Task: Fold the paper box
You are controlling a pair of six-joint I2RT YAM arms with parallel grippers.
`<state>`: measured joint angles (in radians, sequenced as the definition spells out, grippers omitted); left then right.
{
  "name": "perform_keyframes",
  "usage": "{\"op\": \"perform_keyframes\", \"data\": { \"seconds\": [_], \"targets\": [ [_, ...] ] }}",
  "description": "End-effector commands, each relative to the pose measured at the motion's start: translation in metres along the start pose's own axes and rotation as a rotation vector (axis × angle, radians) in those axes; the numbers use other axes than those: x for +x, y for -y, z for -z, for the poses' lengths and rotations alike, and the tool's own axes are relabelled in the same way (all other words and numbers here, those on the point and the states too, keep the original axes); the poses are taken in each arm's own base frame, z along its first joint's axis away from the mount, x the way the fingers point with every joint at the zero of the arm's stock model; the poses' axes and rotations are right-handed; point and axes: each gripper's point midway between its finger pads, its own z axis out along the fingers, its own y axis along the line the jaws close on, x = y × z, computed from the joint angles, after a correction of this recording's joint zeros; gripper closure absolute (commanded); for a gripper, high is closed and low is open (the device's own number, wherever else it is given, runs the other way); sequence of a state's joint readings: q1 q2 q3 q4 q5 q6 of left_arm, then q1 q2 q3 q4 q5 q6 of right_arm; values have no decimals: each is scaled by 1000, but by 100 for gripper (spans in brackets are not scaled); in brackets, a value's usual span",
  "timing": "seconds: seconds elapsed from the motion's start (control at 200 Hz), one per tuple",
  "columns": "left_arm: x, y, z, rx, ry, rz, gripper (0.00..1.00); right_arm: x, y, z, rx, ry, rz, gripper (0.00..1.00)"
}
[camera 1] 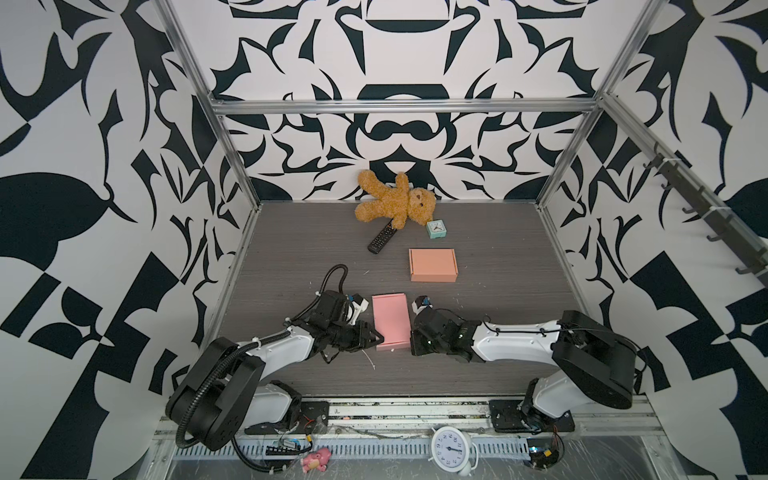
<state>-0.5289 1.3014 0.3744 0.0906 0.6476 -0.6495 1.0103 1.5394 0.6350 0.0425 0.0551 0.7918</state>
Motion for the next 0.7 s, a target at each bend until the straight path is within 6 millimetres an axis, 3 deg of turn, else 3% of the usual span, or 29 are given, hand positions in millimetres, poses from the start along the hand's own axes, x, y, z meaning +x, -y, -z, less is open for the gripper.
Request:
{"op": "perform_keyframes", "data": {
  "seconds": [0.0,0.135,0.295,0.52,0.695],
  "targets": [
    [2,6,-3,28,-11,-17,59,-13,-49,3,-179,18,-10,95],
    [3,6,-4,28,-12,-16,59,-12,-55,3,-193,10,-6,95],
    [5,2,-3,17,-11,-16,59,-7,-45,6,-159,6,-3,95],
    [11,-3,3,-13,7,-27,41,9,8,16,-14,-6,-13,93],
    [11,-8,9,-43,28,-24,38,-2,42,27,39,25,-67,93]
  ]
}}
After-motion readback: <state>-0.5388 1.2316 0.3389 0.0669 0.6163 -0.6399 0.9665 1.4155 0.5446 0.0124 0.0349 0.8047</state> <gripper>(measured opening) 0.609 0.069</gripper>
